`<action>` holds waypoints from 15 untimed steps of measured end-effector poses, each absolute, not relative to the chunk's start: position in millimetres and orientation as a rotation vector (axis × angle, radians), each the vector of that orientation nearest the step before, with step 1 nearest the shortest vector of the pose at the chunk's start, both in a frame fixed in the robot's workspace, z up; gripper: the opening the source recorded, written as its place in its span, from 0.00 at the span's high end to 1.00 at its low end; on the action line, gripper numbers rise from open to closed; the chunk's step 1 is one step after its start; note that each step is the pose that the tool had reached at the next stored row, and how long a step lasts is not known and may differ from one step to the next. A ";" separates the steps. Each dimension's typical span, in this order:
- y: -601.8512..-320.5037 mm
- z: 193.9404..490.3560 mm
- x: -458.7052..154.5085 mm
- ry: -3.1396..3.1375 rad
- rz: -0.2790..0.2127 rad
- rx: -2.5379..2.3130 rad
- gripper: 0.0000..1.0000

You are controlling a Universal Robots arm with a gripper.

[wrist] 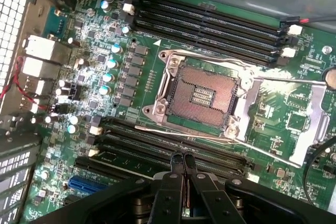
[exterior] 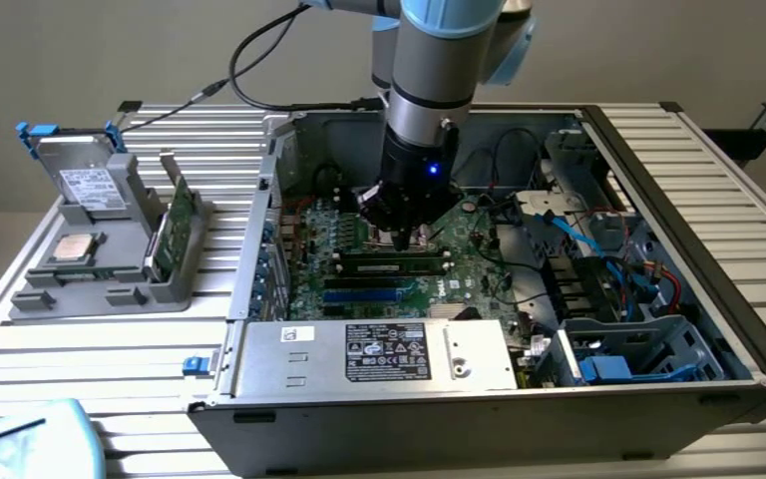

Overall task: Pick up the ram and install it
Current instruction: 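Press down the ram until it locks into place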

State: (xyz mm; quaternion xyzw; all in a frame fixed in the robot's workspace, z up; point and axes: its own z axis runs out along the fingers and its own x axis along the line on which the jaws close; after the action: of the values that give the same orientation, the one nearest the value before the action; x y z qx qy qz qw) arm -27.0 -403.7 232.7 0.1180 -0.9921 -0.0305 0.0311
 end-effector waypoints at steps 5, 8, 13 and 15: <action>-403.7 232.7 -27.0 -3.068 -0.094 0.266 0.89; -403.8 232.7 -27.0 -3.074 -0.094 0.208 0.89; -403.8 232.7 -27.0 -3.079 -0.094 0.132 0.89; -403.8 232.8 -27.0 -3.079 -0.094 0.132 0.89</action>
State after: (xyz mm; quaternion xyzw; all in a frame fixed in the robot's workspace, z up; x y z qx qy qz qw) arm -27.0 -403.8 232.8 0.0428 -0.9982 -0.0304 0.0290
